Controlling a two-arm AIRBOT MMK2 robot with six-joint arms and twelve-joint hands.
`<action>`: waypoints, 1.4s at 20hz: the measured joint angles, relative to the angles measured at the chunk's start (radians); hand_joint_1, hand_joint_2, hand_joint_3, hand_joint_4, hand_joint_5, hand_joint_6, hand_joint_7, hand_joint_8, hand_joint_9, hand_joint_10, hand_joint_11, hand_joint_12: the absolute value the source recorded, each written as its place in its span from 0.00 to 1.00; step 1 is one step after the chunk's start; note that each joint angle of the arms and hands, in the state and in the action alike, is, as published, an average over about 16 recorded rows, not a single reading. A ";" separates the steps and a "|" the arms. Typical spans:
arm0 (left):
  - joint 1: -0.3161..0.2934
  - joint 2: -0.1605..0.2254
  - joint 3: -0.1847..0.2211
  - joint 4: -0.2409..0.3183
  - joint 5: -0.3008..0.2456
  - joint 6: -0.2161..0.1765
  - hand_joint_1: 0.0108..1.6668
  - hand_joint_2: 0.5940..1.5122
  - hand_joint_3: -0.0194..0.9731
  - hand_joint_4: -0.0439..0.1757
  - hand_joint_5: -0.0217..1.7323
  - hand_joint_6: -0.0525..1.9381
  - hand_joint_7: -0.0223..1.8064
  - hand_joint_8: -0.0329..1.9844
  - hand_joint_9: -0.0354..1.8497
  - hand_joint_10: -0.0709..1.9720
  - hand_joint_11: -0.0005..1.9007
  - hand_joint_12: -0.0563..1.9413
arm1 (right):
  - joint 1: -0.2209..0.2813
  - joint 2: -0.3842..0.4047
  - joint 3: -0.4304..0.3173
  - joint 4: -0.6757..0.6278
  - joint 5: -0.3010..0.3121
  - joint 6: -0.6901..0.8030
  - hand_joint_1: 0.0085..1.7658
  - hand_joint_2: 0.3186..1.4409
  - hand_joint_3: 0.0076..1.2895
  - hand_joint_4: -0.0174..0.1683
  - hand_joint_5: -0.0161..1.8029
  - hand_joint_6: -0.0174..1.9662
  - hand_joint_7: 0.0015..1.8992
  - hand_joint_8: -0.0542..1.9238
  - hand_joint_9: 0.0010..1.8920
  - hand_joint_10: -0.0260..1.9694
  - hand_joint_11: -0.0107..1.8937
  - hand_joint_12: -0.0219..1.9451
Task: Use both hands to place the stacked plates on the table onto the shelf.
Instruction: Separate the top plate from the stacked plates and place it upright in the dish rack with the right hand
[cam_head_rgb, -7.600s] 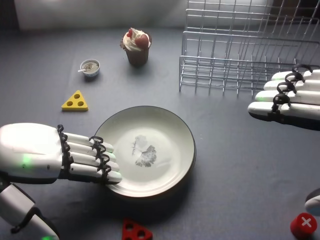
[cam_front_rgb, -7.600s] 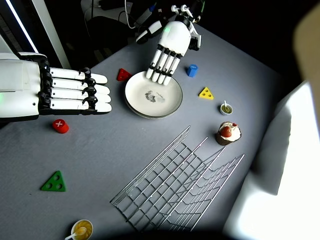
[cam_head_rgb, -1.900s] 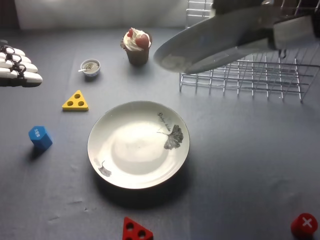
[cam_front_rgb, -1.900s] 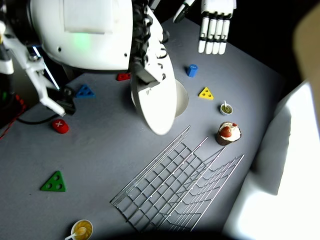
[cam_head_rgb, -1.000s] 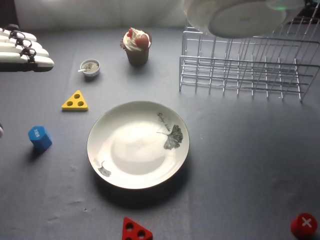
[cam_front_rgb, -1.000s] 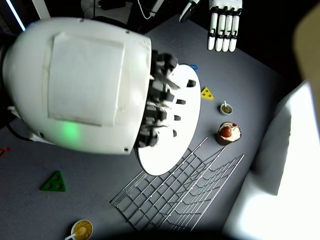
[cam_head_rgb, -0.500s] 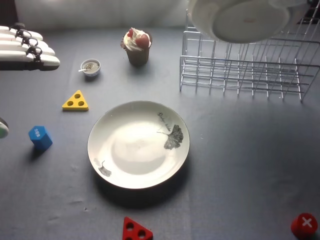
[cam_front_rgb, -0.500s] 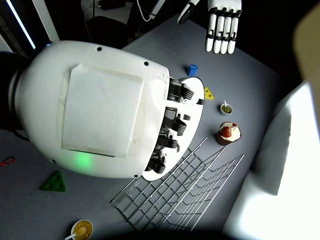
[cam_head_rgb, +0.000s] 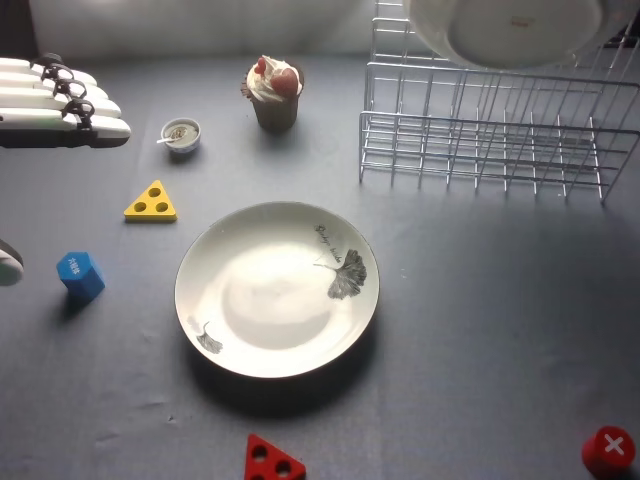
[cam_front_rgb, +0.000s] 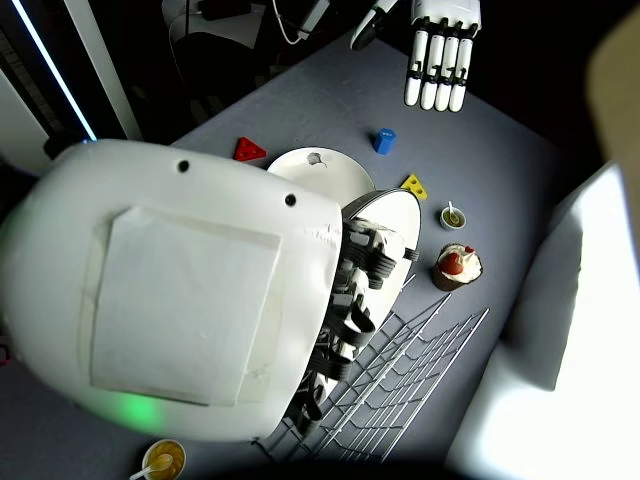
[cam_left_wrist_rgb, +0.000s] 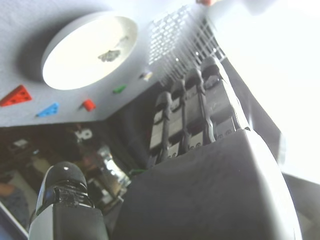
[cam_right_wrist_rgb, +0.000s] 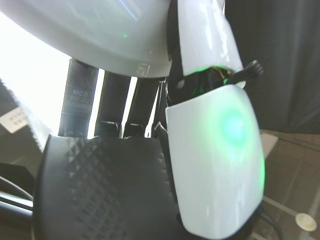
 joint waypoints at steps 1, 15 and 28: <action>0.000 -0.001 0.000 0.002 0.000 0.000 0.07 0.43 0.02 0.20 0.08 0.03 0.09 0.02 0.10 0.04 0.08 0.03 | 0.002 -0.002 0.007 0.006 -0.003 0.000 0.83 0.57 0.00 0.05 0.52 0.43 0.63 0.24 0.63 0.32 0.54 0.67; -0.002 -0.011 0.000 0.011 -0.005 0.000 0.07 0.43 0.02 0.20 0.07 0.03 0.08 0.02 0.09 0.04 0.08 0.03 | 0.021 -0.049 0.092 0.033 -0.034 0.001 0.84 0.57 0.00 0.05 0.50 0.44 0.59 0.31 0.61 0.35 0.54 0.68; -0.010 -0.015 0.000 0.018 -0.005 0.000 0.07 0.43 0.02 0.20 0.07 0.03 0.09 0.02 0.10 0.04 0.08 0.03 | -0.030 -0.115 0.167 -0.046 -0.005 0.115 0.84 0.57 0.00 0.05 0.49 0.46 0.59 0.31 0.60 0.37 0.54 0.67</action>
